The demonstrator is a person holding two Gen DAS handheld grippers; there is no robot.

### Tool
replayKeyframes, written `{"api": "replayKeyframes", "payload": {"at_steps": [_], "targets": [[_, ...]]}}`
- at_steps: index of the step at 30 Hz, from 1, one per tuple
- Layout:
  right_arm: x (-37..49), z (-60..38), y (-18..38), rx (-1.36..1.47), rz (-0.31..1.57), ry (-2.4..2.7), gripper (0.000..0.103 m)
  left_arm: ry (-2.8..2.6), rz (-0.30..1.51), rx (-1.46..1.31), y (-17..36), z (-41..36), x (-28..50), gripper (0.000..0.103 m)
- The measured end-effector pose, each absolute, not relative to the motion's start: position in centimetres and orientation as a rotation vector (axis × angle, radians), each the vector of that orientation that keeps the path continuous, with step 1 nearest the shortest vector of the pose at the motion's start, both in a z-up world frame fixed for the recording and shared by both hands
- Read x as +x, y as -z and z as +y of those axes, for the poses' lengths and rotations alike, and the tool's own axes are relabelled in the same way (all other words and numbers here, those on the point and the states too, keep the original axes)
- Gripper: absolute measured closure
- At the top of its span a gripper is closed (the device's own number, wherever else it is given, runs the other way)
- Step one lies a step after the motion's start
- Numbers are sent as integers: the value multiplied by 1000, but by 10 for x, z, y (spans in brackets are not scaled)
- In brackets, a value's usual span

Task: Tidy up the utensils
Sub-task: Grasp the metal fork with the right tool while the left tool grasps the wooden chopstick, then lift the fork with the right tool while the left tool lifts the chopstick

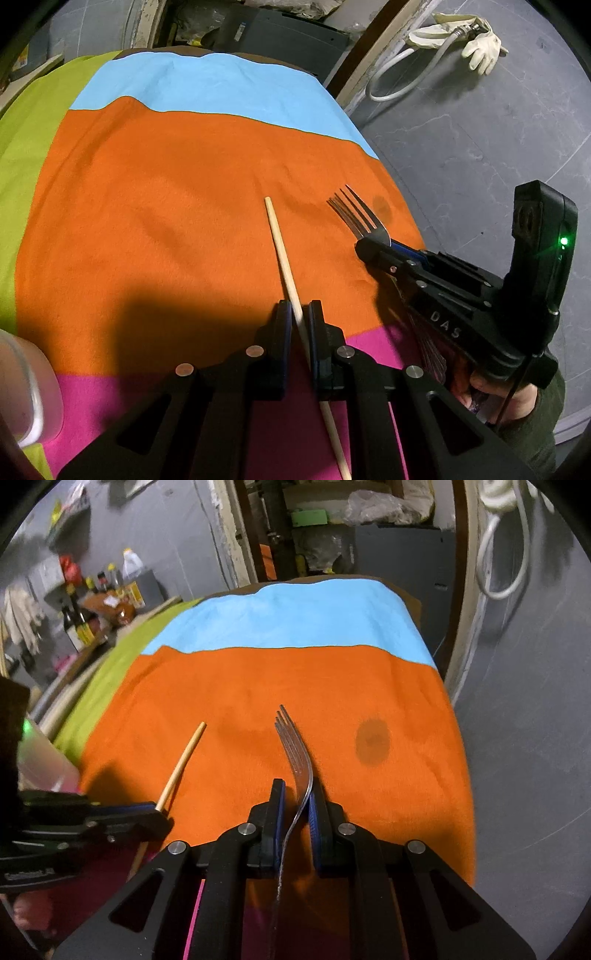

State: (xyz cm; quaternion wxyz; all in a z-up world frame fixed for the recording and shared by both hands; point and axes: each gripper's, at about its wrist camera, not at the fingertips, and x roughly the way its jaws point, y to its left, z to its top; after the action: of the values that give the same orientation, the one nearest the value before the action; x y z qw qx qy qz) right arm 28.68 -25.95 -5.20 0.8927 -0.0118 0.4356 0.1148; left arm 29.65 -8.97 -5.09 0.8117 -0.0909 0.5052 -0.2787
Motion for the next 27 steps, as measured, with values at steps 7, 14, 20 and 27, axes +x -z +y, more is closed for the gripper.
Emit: {"api": "replayKeyframes", "payload": {"at_steps": [7, 14, 20, 27], "targets": [[282, -266, 49, 5, 880, -206, 100, 576, 1055, -167, 48, -94, 290, 98], [269, -276, 36, 54, 789, -178, 100, 559, 979, -131, 41, -94, 281, 100], [248, -272, 19, 34, 653, -175, 101, 555, 887, -143, 28, -89, 273, 100], [256, -261, 23, -3, 728, -204, 100, 528, 850, -131, 23, -91, 271, 100]]}}
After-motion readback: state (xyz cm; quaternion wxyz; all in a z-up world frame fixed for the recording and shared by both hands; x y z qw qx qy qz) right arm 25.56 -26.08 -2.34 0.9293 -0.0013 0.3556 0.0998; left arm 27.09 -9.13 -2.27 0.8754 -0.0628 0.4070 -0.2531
